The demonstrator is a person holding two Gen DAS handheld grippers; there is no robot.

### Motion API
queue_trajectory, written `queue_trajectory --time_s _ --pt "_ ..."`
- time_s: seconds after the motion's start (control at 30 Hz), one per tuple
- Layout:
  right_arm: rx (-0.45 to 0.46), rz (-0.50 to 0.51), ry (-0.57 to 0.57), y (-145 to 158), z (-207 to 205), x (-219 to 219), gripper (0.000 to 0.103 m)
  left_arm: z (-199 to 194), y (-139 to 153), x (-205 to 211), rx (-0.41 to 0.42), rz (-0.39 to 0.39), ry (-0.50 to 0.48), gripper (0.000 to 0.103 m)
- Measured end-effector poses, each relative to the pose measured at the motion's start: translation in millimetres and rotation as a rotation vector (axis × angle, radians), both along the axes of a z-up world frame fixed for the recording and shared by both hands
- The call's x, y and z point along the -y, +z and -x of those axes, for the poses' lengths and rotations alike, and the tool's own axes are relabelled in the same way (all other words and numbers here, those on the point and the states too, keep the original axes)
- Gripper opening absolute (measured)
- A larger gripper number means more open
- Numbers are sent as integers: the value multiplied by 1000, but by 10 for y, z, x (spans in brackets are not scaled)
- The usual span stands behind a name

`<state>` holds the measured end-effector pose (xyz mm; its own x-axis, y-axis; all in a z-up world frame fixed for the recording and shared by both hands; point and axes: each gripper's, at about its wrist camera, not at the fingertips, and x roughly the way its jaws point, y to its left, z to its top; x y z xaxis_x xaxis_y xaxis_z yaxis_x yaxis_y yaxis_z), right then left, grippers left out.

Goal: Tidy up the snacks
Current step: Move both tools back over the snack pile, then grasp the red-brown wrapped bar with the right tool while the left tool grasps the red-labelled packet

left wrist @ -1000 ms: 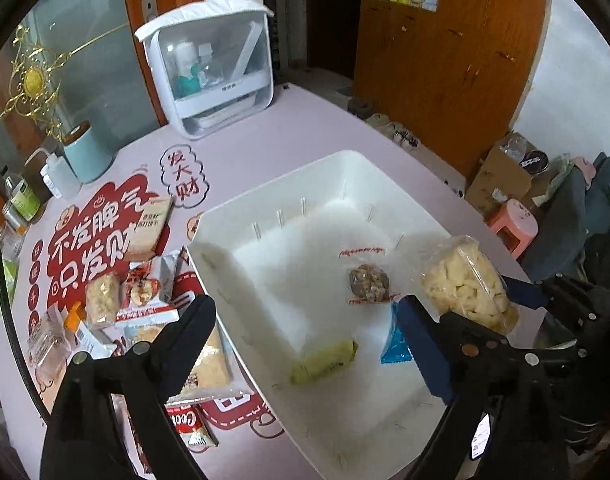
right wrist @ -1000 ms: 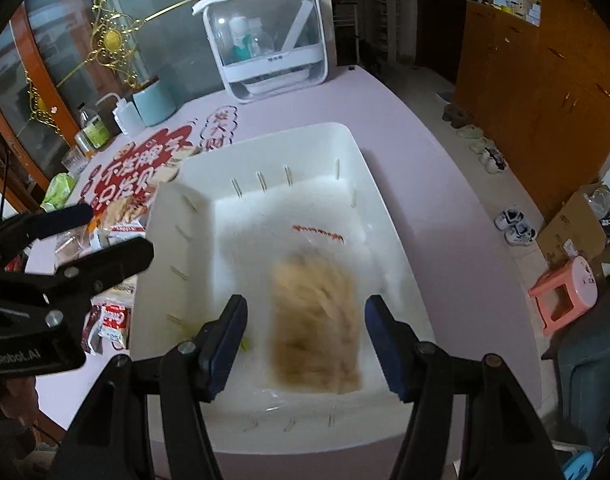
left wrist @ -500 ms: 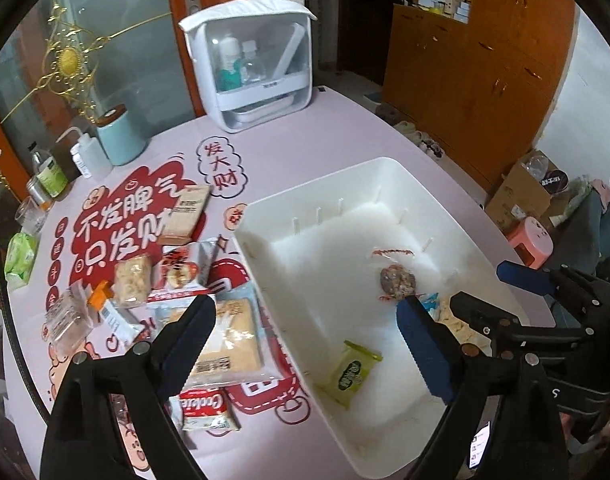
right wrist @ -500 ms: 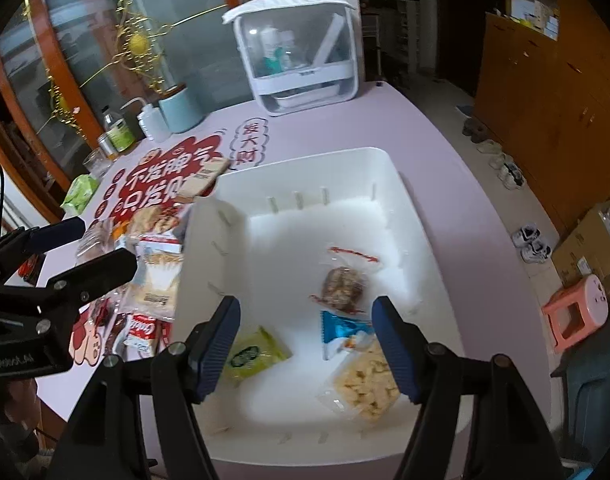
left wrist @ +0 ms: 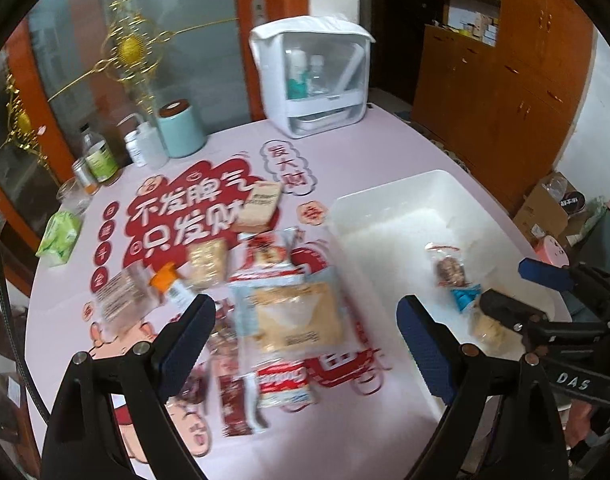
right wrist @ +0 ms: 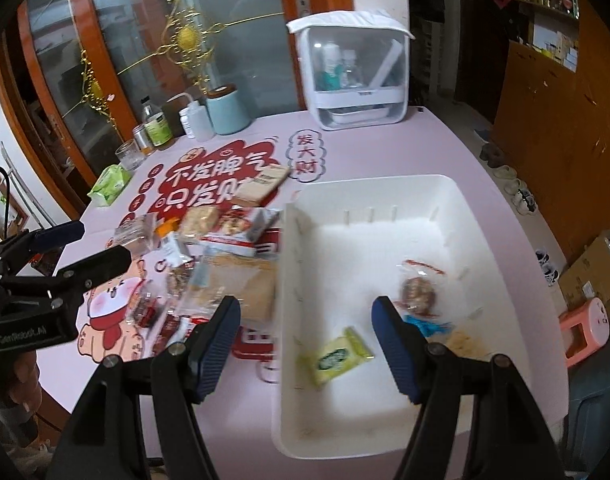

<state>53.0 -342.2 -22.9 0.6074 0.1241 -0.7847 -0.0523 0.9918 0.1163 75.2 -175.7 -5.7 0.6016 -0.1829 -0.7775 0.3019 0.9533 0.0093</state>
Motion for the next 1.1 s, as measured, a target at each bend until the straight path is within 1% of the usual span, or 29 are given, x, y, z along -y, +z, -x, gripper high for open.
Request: queue_trajectory --time_s 0.17,0.33,0.43,0.53,0.57,0.73,0.83,0.93,1.1 --pt "-20 31 12 -70 0 -531 69 24 8 -565 15 8 32 91" --pt "-46 66 29 -261 16 -1101 69 -13 -127 -1169 -20 25 68 91" --pt "-76 71 38 -447 -8 -1389 69 -57 -341 -1517 -61 21 71 91" --pt "-111 61 27 -687 -43 -1616 69 -106 -574 -1741 -109 16 59 91" --pt "-124 55 21 -763 -52 -1666 69 -131 -694 -1812 -135 15 48 91" --pt "-212 10 -11 -1190 -119 -1880 69 -253 -1145 -1976 -244 12 3 91" --pt "-252 12 -29 -1374 -137 -1935 69 -349 -1381 -1980 -295 7 -24 91" --pt "-280 -1 -40 -1483 -149 -1966 69 -450 -1596 -1952 -343 6 -46 91" --pt "-307 -8 -42 -1598 -185 -2038 69 -555 -1818 -1895 -394 1 -66 91"
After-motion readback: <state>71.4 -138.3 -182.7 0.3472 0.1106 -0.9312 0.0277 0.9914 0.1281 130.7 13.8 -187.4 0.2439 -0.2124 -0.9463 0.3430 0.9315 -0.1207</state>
